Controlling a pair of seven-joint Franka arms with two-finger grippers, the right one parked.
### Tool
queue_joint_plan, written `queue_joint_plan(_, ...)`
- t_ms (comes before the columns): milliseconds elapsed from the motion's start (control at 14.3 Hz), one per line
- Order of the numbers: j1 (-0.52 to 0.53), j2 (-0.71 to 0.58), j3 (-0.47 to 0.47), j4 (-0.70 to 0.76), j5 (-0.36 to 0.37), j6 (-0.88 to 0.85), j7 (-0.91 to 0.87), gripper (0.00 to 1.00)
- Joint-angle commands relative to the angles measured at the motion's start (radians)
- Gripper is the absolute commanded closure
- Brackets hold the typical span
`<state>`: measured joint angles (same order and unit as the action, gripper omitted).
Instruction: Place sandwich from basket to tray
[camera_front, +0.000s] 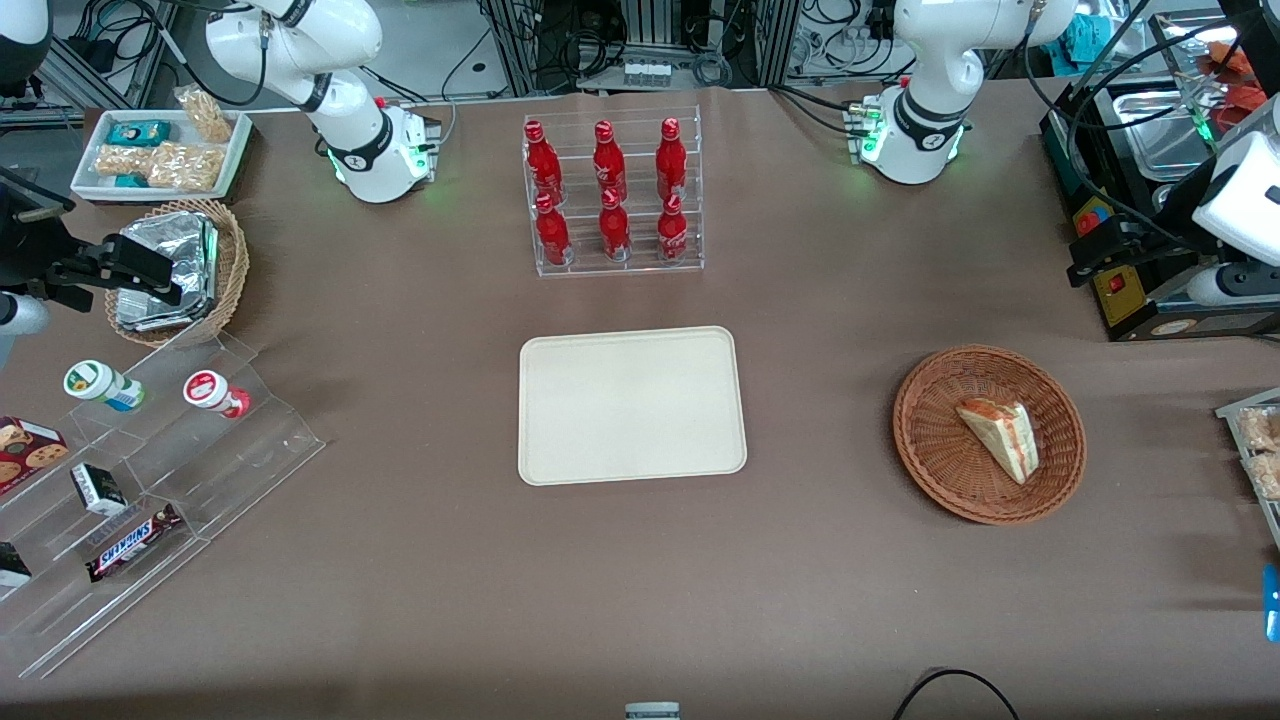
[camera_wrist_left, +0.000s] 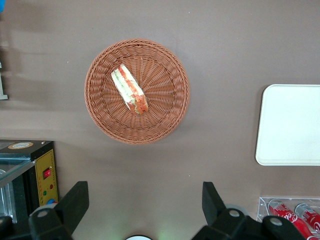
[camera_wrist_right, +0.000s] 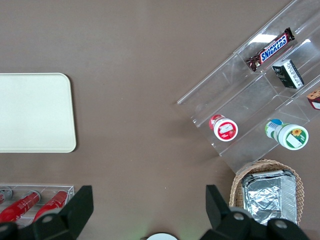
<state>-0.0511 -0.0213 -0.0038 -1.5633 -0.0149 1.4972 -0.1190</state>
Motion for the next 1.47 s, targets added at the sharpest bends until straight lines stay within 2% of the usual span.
queue_joint_plan(0, -0.013, -0.011, -0.002, 0.003, 0.015, 0.003, 0.013, 0.00)
queue_joint_plan(1120, -0.004, 0.010, -0.016, -0.061, 0.024, -0.006, 0.009, 0.00)
queue_joint_plan(1260, 0.002, 0.037, -0.012, -0.102, 0.023, 0.014, 0.010, 0.00)
queue_joint_plan(1400, 0.002, 0.049, -0.008, -0.182, 0.027, 0.105, 0.012, 0.00)
